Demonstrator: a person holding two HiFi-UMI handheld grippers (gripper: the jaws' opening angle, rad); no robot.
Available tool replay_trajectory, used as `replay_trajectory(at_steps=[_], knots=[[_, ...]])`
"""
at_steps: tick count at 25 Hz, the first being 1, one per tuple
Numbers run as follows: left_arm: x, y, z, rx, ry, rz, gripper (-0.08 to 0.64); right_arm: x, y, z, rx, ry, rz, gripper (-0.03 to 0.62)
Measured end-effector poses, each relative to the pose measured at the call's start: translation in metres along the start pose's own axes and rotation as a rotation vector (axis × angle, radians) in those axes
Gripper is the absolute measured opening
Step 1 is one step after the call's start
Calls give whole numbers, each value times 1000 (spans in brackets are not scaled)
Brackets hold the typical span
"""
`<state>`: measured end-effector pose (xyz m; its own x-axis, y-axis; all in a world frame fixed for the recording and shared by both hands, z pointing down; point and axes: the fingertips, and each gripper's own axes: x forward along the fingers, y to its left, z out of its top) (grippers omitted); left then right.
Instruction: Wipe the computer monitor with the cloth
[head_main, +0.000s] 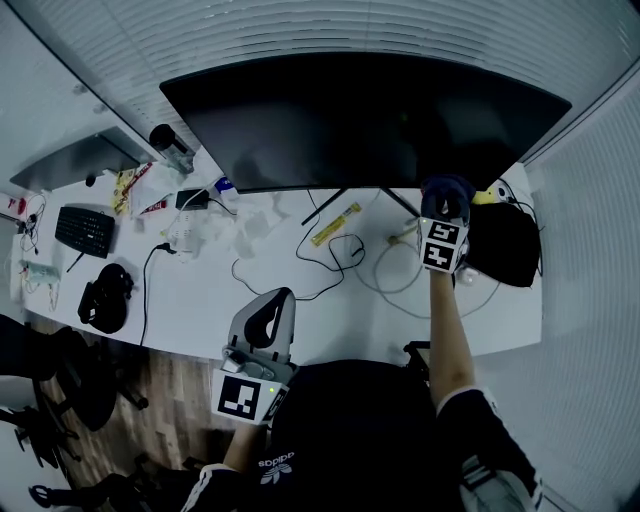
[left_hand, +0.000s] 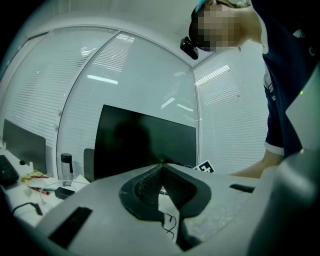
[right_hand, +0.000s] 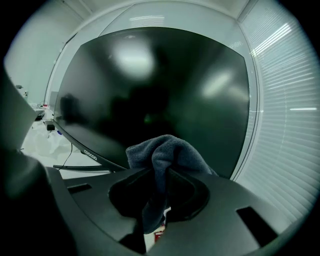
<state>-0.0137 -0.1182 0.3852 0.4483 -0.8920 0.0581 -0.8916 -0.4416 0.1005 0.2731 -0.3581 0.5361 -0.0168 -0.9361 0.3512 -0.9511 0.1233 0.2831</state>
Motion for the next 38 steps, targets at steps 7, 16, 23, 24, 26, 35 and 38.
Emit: replay_trajectory(at_steps=[7,16,23,24,26,35,38], knots=[[-21,44,13,13,-12,-36,5,-7,47,21,14,6,-14,49],[-47,92,12,24,11,-75,5,-14,105,41,43,-10,-26,49],[-67,128,3,6,66,-54,5,-15,159,54,55,-9,2,49],[-68,132,6,5,52,-52,5,-15,166,56,58,-10,6,49],[-71,140,11,4,16,-49,5,-15,179,58,69,-7,13,49],[-86,173,7,-29,-13,-14,5,-17,262,81,35,-19,118,49],[-90,182,5,-31,-17,0,5,-19,293,94,21,-34,169,49]])
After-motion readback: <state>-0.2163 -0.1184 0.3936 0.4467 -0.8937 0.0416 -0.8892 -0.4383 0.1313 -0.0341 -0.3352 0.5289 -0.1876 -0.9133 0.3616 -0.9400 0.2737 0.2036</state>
